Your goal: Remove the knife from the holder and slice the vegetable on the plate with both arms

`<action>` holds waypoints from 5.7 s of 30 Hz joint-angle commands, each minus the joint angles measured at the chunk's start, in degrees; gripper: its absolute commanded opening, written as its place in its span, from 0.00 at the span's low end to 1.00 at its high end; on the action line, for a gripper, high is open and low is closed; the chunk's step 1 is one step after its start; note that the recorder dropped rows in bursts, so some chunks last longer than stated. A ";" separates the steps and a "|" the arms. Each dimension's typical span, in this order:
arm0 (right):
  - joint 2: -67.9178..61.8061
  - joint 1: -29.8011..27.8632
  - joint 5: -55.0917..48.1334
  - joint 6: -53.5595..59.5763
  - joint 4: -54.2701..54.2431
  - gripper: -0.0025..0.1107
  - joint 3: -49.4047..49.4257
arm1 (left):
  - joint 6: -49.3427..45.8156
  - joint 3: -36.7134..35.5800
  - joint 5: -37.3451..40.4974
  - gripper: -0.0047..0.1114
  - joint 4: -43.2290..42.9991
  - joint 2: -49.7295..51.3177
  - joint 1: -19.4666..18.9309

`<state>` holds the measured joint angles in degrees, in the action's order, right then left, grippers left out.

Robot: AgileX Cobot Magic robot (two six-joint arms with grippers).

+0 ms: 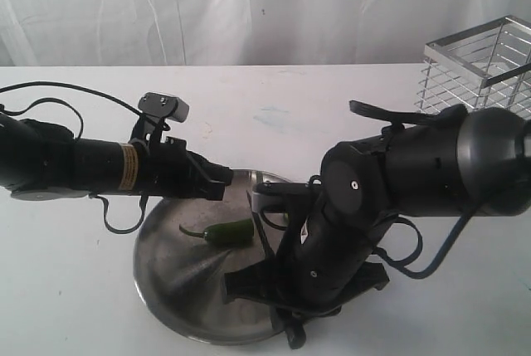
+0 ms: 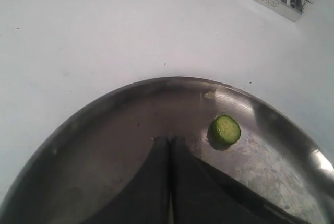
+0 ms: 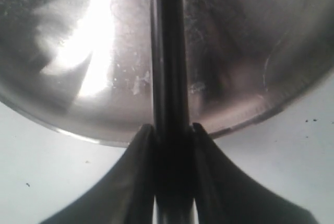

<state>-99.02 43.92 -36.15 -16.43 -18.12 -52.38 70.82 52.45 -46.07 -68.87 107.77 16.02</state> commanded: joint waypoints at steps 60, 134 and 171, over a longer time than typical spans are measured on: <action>-1.33 2.33 4.98 -0.70 0.56 0.02 -0.26 | -2.33 0.27 -2.59 0.04 1.66 1.65 0.06; -0.47 5.66 8.27 -15.81 -1.59 0.02 -0.26 | -8.11 4.32 -22.64 0.04 3.03 9.87 -1.94; -0.47 5.66 9.11 -15.81 -1.67 0.02 -0.26 | 6.36 5.25 -3.28 0.04 -11.56 14.62 -1.94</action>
<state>-99.46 49.32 -27.92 -32.15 -20.47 -52.38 74.24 58.63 -58.30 -76.14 121.09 14.00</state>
